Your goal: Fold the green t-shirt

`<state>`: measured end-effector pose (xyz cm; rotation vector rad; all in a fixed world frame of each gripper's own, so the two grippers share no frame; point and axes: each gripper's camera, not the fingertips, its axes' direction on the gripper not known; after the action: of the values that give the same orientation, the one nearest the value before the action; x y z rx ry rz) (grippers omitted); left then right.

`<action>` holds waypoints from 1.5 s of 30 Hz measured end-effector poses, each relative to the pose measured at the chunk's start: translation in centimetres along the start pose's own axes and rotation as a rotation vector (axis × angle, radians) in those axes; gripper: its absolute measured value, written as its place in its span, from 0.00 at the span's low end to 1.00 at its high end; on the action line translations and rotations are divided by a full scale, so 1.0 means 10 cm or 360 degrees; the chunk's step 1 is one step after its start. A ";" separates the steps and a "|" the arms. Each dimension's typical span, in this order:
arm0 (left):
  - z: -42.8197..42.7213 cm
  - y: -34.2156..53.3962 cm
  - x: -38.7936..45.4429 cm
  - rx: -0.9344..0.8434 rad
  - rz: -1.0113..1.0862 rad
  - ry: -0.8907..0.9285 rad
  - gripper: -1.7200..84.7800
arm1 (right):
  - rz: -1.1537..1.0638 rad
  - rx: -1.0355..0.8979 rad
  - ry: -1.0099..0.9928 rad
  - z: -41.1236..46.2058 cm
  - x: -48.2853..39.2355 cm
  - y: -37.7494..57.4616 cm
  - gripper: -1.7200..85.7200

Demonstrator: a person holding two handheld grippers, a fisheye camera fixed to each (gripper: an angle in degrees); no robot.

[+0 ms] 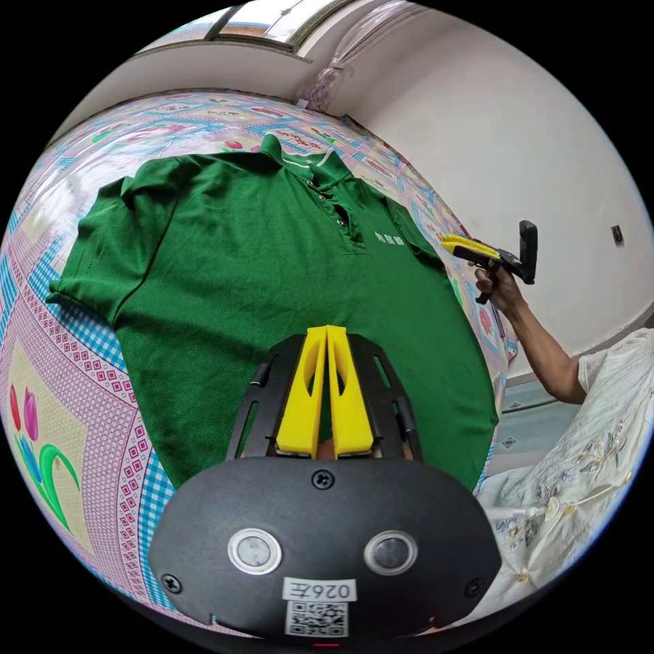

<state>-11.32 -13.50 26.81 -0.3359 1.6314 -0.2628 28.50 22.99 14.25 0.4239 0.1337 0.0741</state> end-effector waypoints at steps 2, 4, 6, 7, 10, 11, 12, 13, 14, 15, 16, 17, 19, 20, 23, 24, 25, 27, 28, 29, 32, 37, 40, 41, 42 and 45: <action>0.01 0.00 0.00 0.0000 -0.0005 0.0010 0.01 | 0.0161 0.0086 -0.0001 0.02 0.23 -0.03 0.06; 0.01 -0.01 -0.01 0.0002 -0.0016 0.0025 0.01 | 0.0272 0.0065 -0.0088 0.17 0.45 -0.05 0.06; -0.11 -0.01 -0.03 0.0068 -0.0072 -0.0030 0.01 | 0.0366 0.0096 -0.0232 0.23 0.58 -0.05 0.05; -0.19 0.00 -0.05 0.0130 -0.0098 -0.0057 0.01 | 0.0368 0.0131 -0.0240 0.20 0.57 -0.04 0.05; -0.64 0.11 -0.32 0.0451 -0.0364 -0.0081 0.01 | 0.0336 0.0205 -0.0202 0.08 0.43 0.04 0.04; -0.80 0.17 -0.49 0.0551 -0.0488 -0.0100 0.01 | 0.0325 0.0215 -0.0205 0.05 0.38 0.08 0.04; -0.93 0.24 -0.64 0.0629 -0.0583 -0.0163 0.02 | 0.0313 0.0220 -0.0225 0.04 0.33 0.12 0.04; -0.99 0.27 -0.71 0.0655 -0.0631 -0.0209 0.03 | 0.0311 0.0223 -0.0239 0.04 0.31 0.14 0.03; -1.09 0.32 -0.86 0.0704 -0.0734 -0.0286 0.05 | 0.0314 0.0234 -0.0270 0.03 0.27 0.18 0.03; -1.15 0.36 -1.01 0.0732 -0.0817 -0.0306 0.10 | 0.0324 0.0246 -0.0307 0.03 0.24 0.22 0.02; -1.16 0.37 -1.08 0.0738 -0.0863 -0.0296 0.11 | 0.0332 0.0253 -0.0324 0.03 0.23 0.25 0.02; -1.15 0.37 -1.23 0.0720 -0.0943 -0.0246 0.14 | 0.0350 0.0264 -0.0352 0.03 0.21 0.30 0.01; -1.08 0.32 -1.37 0.0667 -0.0977 -0.0167 0.15 | 0.0372 0.0264 -0.0391 0.04 0.18 0.37 0.01; -1.02 0.26 -1.40 0.0621 -0.0982 -0.0166 0.16 | 0.0384 0.0256 -0.0404 0.05 0.17 0.43 0.01; -0.89 0.14 -1.40 0.0573 -0.0975 -0.0222 0.18 | 0.0416 0.0231 -0.0400 0.07 0.16 0.56 0.00; -0.82 0.11 -1.39 0.0558 -0.0988 -0.0229 0.18 | 0.0436 0.0230 -0.0400 0.06 0.18 0.61 0.00; -0.78 0.09 -1.39 0.0539 -0.1001 -0.0231 0.17 | 0.0448 0.0231 -0.0404 0.06 0.20 0.64 0.00; -0.69 0.06 -1.36 0.0518 -0.1041 -0.0297 0.13 | 0.0502 0.0239 -0.0418 0.04 0.26 0.75 0.01; -0.67 0.04 -1.35 0.0478 -0.1052 -0.0336 0.12 | 0.0515 0.0242 -0.0421 0.03 0.28 0.77 0.01; -0.64 -0.02 -1.33 0.0385 -0.1056 -0.0428 0.06 | 0.0541 0.0248 -0.0424 0.02 0.32 0.82 0.01; -0.58 -0.10 -1.19 0.0356 -0.0949 -0.0371 0.02 | 0.0592 0.0248 -0.0438 0.03 0.42 0.93 0.01; -0.50 -0.25 -0.22 0.0496 -0.0376 -0.0561 0.01 | 0.0640 0.0221 -0.0468 0.11 0.56 1.05 0.01; -0.01 -0.38 0.60 0.0230 0.0171 -0.0878 0.01 | 0.0653 0.0216 -0.0494 0.18 0.61 1.08 0.01; 0.23 -0.37 0.87 0.0127 0.0365 -0.0997 0.01 | 0.0651 0.0214 -0.0511 0.21 0.63 1.08 0.01; 0.47 -0.34 1.10 0.0050 0.0532 -0.1105 0.01 | 0.0644 0.0211 -0.0522 0.24 0.64 1.07 0.01; 0.95 -0.20 1.45 -0.0091 0.0799 -0.1286 0.01 | 0.0600 0.0199 -0.0545 0.32 0.65 1.03 0.01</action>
<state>-2.75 -20.44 13.24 -0.0438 0.8756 0.2796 34.96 31.71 20.64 0.5766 -0.2818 0.3633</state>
